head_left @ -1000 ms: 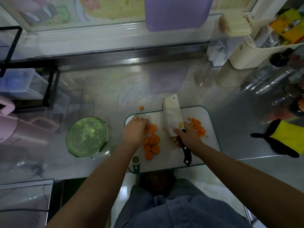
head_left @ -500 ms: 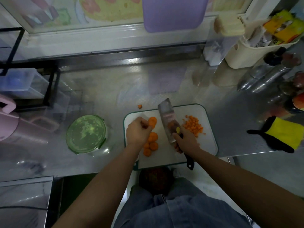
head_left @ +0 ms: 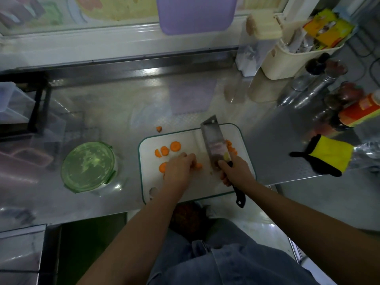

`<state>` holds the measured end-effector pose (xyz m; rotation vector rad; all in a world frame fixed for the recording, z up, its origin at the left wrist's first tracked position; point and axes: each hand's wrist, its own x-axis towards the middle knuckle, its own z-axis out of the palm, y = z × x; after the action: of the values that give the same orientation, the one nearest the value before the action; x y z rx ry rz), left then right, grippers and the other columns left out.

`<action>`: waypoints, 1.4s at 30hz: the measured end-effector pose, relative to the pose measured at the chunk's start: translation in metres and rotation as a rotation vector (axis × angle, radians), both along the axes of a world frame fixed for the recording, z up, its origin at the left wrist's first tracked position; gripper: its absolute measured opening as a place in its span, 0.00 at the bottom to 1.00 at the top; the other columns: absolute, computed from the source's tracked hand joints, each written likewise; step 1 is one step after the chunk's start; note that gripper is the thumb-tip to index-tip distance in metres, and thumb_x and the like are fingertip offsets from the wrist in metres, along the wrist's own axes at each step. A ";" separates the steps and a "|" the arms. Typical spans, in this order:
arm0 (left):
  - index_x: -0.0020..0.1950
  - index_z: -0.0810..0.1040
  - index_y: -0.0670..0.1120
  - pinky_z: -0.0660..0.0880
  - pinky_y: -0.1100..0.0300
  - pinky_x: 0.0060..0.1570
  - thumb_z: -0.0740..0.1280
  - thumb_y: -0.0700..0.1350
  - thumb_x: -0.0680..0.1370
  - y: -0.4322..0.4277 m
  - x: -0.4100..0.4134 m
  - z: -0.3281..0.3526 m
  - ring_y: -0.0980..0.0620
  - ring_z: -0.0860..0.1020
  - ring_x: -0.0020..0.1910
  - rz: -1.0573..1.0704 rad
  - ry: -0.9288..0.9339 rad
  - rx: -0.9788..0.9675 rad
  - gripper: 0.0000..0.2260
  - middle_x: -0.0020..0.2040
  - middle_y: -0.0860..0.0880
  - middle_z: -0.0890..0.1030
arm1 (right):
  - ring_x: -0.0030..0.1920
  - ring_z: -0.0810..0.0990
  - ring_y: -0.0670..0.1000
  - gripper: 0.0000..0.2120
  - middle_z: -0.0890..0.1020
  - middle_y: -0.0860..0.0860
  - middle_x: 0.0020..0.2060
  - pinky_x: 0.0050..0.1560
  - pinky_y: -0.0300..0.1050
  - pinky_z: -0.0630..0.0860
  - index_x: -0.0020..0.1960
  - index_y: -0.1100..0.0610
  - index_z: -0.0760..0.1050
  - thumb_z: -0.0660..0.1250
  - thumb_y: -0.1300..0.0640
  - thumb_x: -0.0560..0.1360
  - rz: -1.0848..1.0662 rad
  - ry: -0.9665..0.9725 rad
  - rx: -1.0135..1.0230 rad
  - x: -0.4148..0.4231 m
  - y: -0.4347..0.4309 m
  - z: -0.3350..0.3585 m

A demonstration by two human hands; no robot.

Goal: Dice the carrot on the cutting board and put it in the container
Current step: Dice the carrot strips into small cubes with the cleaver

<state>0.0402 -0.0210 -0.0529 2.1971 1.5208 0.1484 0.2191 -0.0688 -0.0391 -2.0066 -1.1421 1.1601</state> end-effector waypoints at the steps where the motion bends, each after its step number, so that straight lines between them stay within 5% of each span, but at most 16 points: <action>1: 0.48 0.74 0.48 0.64 0.57 0.37 0.65 0.43 0.75 -0.001 -0.003 -0.001 0.46 0.77 0.44 0.014 0.019 -0.005 0.03 0.46 0.47 0.76 | 0.21 0.75 0.51 0.05 0.78 0.55 0.26 0.23 0.42 0.73 0.49 0.61 0.73 0.61 0.60 0.79 0.038 -0.018 0.009 -0.001 -0.002 0.001; 9: 0.61 0.74 0.49 0.73 0.55 0.45 0.69 0.56 0.72 -0.010 -0.007 -0.001 0.48 0.78 0.51 0.074 -0.025 -0.078 0.21 0.53 0.48 0.78 | 0.20 0.76 0.48 0.06 0.80 0.57 0.28 0.23 0.43 0.75 0.55 0.57 0.72 0.60 0.58 0.79 0.196 -0.080 0.028 -0.014 -0.010 -0.003; 18: 0.53 0.78 0.45 0.73 0.52 0.44 0.66 0.52 0.75 -0.013 0.011 -0.003 0.44 0.77 0.49 0.091 0.046 -0.042 0.12 0.52 0.44 0.77 | 0.23 0.77 0.53 0.07 0.79 0.58 0.30 0.27 0.49 0.78 0.50 0.62 0.70 0.59 0.58 0.79 0.100 -0.209 0.030 0.010 -0.017 -0.003; 24: 0.57 0.76 0.45 0.74 0.52 0.48 0.67 0.50 0.75 -0.017 0.026 -0.005 0.44 0.77 0.50 0.095 -0.009 -0.051 0.13 0.54 0.44 0.76 | 0.27 0.78 0.54 0.07 0.80 0.58 0.33 0.33 0.52 0.79 0.54 0.59 0.71 0.60 0.57 0.79 0.289 -0.296 0.055 0.008 -0.022 -0.003; 32: 0.51 0.78 0.43 0.75 0.56 0.43 0.71 0.52 0.74 -0.025 0.018 -0.006 0.47 0.79 0.45 0.346 -0.205 -0.156 0.15 0.45 0.45 0.82 | 0.29 0.78 0.57 0.07 0.79 0.58 0.32 0.34 0.57 0.78 0.48 0.59 0.70 0.59 0.56 0.79 0.168 -0.364 0.071 0.002 -0.018 -0.008; 42: 0.51 0.81 0.43 0.76 0.57 0.46 0.72 0.47 0.73 -0.018 0.027 -0.012 0.48 0.80 0.47 0.521 -0.264 -0.281 0.10 0.48 0.45 0.83 | 0.32 0.79 0.60 0.05 0.79 0.59 0.34 0.38 0.60 0.78 0.48 0.58 0.70 0.60 0.57 0.79 0.220 -0.310 0.051 0.004 -0.018 0.000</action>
<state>0.0672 -0.0393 -0.0649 1.4687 1.7971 0.3503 0.2233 -0.0872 -0.0390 -2.1121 -1.5633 0.9292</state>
